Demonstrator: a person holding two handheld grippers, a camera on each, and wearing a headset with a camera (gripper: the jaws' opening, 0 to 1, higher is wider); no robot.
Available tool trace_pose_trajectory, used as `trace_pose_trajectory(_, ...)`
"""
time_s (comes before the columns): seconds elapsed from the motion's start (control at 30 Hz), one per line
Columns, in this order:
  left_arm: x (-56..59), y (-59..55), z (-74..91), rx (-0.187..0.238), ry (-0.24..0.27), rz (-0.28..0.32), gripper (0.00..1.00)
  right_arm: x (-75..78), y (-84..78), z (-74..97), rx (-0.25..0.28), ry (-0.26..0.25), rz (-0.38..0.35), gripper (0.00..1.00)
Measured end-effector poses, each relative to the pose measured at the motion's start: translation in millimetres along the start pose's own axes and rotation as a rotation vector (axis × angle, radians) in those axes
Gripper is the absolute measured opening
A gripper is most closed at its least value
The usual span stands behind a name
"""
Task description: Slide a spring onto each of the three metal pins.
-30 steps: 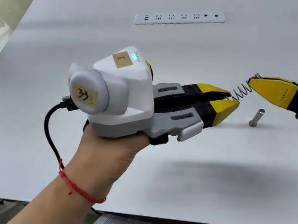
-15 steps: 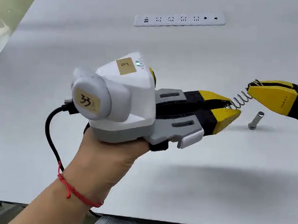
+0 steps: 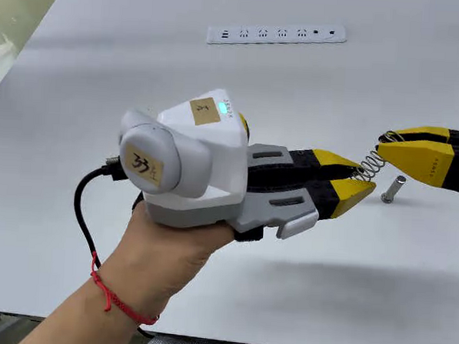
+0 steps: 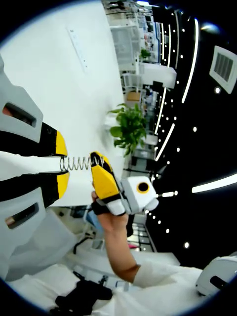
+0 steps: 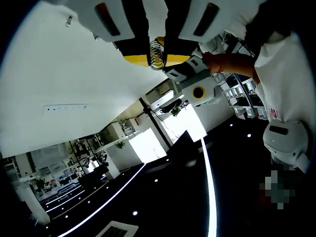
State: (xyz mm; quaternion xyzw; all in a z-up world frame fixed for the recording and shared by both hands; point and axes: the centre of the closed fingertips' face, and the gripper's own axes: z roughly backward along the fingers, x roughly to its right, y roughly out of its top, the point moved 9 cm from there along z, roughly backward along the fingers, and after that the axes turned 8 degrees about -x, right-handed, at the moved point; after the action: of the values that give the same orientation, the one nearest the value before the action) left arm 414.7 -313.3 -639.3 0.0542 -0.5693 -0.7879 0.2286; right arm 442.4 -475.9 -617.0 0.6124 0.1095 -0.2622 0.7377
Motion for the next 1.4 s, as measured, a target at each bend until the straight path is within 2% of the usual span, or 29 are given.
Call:
trace_pose_trajectory(0.77, 6.2, -5.9, -3.4, -0.022, -0.028, -0.025, 0.10, -16.6, 5.9, -2.5, -0.207, -0.044, 0.278, 0.12)
trace_pose_trajectory(1.03, 7.8, -9.4, -3.8, -0.018, -0.034, -0.018, 0.10, -17.4, 4.6, -1.5, -0.230, -0.044, 0.299, 0.13)
trace_pose_trajectory(1.3, 7.9, -10.3, -2.5, -0.019, -0.035, -0.021, 0.10, -19.1, 6.4, 0.2, -0.264, -0.030, 0.316, 0.19)
trace_pose_trajectory(1.37, 8.4, -10.9, -2.3, -0.029, -0.035, -0.029, 0.10, -18.5, 9.4, 2.6, -0.319, -0.022, 0.360, 0.21)
trace_pose_trajectory(1.4, 9.0, -11.3, -2.5, -0.036, -0.037, -0.034, 0.10, -18.1, 12.7, 3.8, -0.356, -0.023, 0.407, 0.22)
